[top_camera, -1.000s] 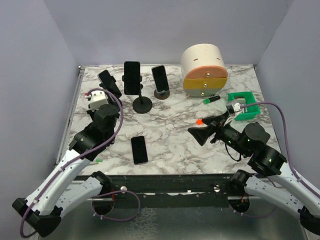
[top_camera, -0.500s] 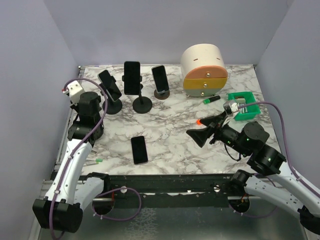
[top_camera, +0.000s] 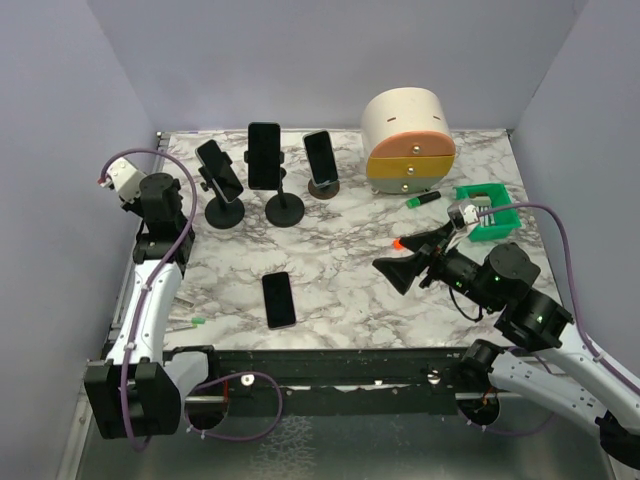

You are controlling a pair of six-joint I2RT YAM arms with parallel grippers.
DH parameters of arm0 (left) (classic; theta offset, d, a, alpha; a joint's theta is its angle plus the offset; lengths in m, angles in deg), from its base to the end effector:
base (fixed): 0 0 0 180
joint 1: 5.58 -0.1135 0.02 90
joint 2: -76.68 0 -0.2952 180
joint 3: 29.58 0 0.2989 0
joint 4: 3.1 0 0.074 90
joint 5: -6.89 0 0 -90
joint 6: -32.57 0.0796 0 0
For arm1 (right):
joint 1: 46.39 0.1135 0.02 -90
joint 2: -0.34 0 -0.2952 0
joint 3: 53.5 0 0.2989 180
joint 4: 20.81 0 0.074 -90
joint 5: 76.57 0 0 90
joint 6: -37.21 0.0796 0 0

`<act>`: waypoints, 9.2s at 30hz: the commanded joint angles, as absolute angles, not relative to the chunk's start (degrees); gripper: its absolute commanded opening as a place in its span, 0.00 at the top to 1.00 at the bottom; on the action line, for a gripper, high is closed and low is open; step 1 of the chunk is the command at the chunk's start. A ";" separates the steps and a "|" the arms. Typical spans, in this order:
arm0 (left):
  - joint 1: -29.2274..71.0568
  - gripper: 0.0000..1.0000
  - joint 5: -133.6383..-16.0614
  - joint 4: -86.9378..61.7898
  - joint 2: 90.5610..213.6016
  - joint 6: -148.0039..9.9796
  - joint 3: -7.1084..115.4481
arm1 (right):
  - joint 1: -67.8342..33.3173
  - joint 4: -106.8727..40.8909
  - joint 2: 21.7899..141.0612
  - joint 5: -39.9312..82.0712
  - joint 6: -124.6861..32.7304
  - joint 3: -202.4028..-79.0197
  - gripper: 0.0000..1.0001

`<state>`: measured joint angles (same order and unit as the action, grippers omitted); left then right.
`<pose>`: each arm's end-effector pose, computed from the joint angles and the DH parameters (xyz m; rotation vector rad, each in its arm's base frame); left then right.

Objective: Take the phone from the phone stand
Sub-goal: Place the phone stand at the center of the board, then pick up the phone stand with the phone at the center of the board, then place the phone stand with the phone at the center of the board.

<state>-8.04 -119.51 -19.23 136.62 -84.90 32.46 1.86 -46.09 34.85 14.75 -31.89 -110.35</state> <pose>0.3025 0.0603 0.3465 -0.8702 1.5465 0.2611 0.1362 0.1553 0.3865 -0.4217 1.6543 0.9365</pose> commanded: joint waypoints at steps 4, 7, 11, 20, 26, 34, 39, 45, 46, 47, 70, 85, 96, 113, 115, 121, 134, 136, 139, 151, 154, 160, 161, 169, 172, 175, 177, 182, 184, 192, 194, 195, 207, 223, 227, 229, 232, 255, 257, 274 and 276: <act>-11.11 1.00 -111.60 -0.78 141.94 -93.32 29.19 | 1.89 -44.28 34.89 16.21 -31.76 -109.83 0.01; -11.30 1.00 -111.19 -0.12 144.28 -93.55 30.22 | 1.89 -44.35 34.55 15.24 -32.15 -109.64 0.01; -11.30 1.00 -112.07 0.13 146.22 -92.31 31.03 | 1.92 -44.57 33.96 14.20 -32.85 -109.48 0.01; -11.30 0.77 -113.18 -0.98 145.25 -90.73 29.69 | 1.93 -44.62 34.50 14.06 -33.54 -109.85 0.01; -11.33 0.46 -112.00 -2.80 144.13 -90.17 30.70 | 1.92 -45.86 34.12 13.92 -33.54 -110.58 0.01; -11.30 0.16 -112.08 -8.35 139.69 -89.13 33.76 | 1.88 -47.56 33.09 13.85 -33.87 -111.41 0.01; -11.34 0.05 -108.20 -16.88 136.67 -89.26 38.58 | 1.95 -47.75 32.94 14.02 -33.98 -111.24 0.01; -11.11 0.01 -89.60 -18.28 134.03 -91.27 41.66 | 1.93 -46.88 32.87 14.70 -33.43 -110.29 0.01; -10.99 0.01 -83.46 -16.58 134.32 -91.69 41.98 | 1.89 -46.75 32.79 14.74 -33.26 -110.07 0.01; -10.95 0.01 -77.36 -15.17 134.88 -92.45 42.47 | 1.90 -46.65 32.78 14.82 -33.11 -109.94 0.01; -7.78 0.05 -42.73 0.97 154.18 -98.43 49.77 | 1.89 -45.24 33.89 16.51 -30.47 -109.98 0.02; -12.96 0.07 -30.58 4.63 167.05 -100.88 57.32 | 1.88 -47.10 35.29 16.91 -33.88 -112.52 0.02; -10.10 0.08 -22.29 9.05 173.23 -103.52 62.05 | 1.91 -45.61 34.99 17.34 -34.85 -111.50 0.01; -9.17 0.40 -20.21 11.71 177.57 -106.26 63.10 | 1.94 -46.55 33.83 16.42 -36.66 -111.54 0.00; -9.17 0.43 -20.22 13.87 177.49 -107.95 62.60 | 1.92 -46.47 33.77 16.48 -36.71 -111.50 0.00; -8.94 0.58 -19.70 17.76 177.57 -110.61 61.94 | 1.89 -45.91 33.68 16.68 -36.88 -111.13 0.00; -7.71 0.63 -18.68 20.21 179.32 -111.89 61.29 | 1.87 -46.32 33.48 16.07 -36.99 -111.08 0.00; -7.72 0.62 -18.62 20.29 179.69 -111.84 61.28 | 1.87 -46.45 33.49 16.07 -36.90 -111.11 0.00; -7.71 0.69 -18.60 20.30 180.11 -111.96 61.36 | 1.92 -46.53 33.48 16.02 -36.84 -111.13 0.00; -7.42 0.96 -19.55 21.73 177.35 -114.63 63.73 | 1.95 -46.50 33.65 16.07 -36.88 -111.56 0.00; -6.64 1.00 -19.80 22.21 175.73 -115.16 64.67 | 1.95 -46.59 33.56 16.07 -36.97 -111.81 0.00; -5.67 1.00 -20.70 22.59 171.09 -115.61 66.05 | 1.94 -47.14 33.38 16.18 -37.05 -112.64 0.00; -5.19 1.00 -21.09 22.59 169.94 -115.47 65.90 | 1.90 -47.13 33.22 16.53 -37.31 -112.75 0.00; -2.29 1.00 -22.97 22.59 160.88 -115.75 63.92 | 1.95 -47.59 33.14 16.81 -38.06 -114.00 0.00; -0.95 1.00 -24.00 22.59 157.40 -115.90 62.01 | 1.91 -47.99 33.06 16.52 -38.18 -114.42 0.00; 1.55 1.00 -25.87 22.59 153.92 -115.97 58.17 | 1.87 -48.31 33.06 15.95 -38.20 -114.89 0.00; 3.38 1.00 -28.04 22.54 151.75 -115.85 55.20 | 1.88 -48.58 32.92 15.26 -38.33 -115.37 0.00; 10.31 1.00 -32.70 22.28 148.03 -114.39 48.87 | 1.87 -50.66 32.48 11.37 -39.35 -117.63 0.00; 13.53 1.00 -34.61 21.80 147.32 -113.40 47.28 | 1.88 -51.57 32.20 9.58 -40.00 -118.60 0.00; 24.04 1.00 -44.24 20.08 146.26 -108.37 42.54 | 1.87 -54.50 29.97 3.71 -41.17 -120.45 0.01; 25.95 1.00 -46.36 19.87 146.67 -107.50 42.03 | 1.90 -55.22 29.49 2.64 -41.19 -120.54 0.00; 26.89 1.00 -47.51 19.86 146.97 -107.26 41.77 | 1.91 -55.44 29.26 2.31 -41.15 -120.58 0.00; 37.96 1.00 -62.04 19.95 150.62 -103.54 39.82 | 1.91 -56.73 28.09 -3.67 -38.53 -117.20 0.00; 41.33 1.00 -62.57 23.94 152.89 -98.47 39.78 | 1.89 -55.55 27.92 -3.03 -38.18 -115.13 0.00; 41.34 1.00 -62.46 23.91 152.22 -96.32 41.36 | 1.94 -55.06 28.49 -2.51 -38.29 -115.61 0.00; 41.27 1.00 -62.53 23.90 152.34 -95.67 41.96 | 1.90 -54.98 28.65 -2.21 -38.13 -115.77 0.00; 41.34 1.00 -62.46 23.90 153.04 -95.70 42.75 | 1.89 -54.91 28.72 -1.33 -37.98 -115.83 0.00; 39.95 0.97 -67.29 26.98 156.88 -101.72 38.19 | 1.94 -55.17 28.63 -0.97 -36.79 -115.32 0.00; 39.94 0.93 -67.14 26.98 156.91 -101.61 37.64 | 1.92 -55.17 28.66 -1.12 -36.93 -115.43 0.00; 39.94 0.52 -66.99 27.06 156.37 -100.26 35.42 | 1.93 -55.32 29.89 -0.74 -36.92 -115.81 0.00; 39.87 0.50 -67.08 27.07 156.02 -99.92 35.24 | 1.91 -55.19 30.24 -0.72 -36.97 -115.99 0.00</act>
<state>39.91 -66.07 25.22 157.36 -100.81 36.28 1.86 -55.20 29.51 -1.71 -37.20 -115.58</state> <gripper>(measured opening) 0.480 0.997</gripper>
